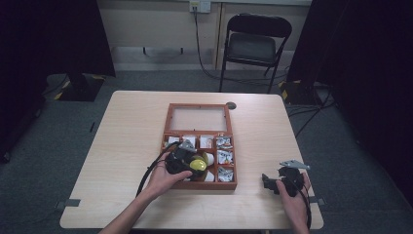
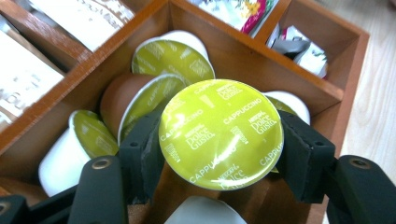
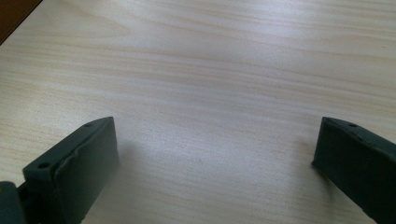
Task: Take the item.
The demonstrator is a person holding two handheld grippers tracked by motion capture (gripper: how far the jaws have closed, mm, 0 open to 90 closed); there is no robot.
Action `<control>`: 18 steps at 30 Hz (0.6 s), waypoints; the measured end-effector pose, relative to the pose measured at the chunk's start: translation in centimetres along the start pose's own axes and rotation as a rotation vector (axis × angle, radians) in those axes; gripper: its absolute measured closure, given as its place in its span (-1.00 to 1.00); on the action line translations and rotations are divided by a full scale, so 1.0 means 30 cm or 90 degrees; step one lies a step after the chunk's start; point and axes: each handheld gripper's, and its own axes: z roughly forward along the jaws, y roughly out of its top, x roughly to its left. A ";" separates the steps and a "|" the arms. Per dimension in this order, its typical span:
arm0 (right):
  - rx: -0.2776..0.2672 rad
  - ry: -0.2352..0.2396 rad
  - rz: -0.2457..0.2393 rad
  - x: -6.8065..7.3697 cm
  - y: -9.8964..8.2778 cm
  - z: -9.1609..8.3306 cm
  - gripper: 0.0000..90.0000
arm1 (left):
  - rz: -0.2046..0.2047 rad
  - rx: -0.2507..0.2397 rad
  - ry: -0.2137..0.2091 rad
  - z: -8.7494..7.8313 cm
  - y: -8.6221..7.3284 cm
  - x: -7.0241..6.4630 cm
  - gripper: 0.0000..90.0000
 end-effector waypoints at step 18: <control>0.000 0.000 0.001 0.000 0.000 0.000 -1.00 | 0.011 -0.042 -0.003 -0.035 0.015 -0.005 -0.16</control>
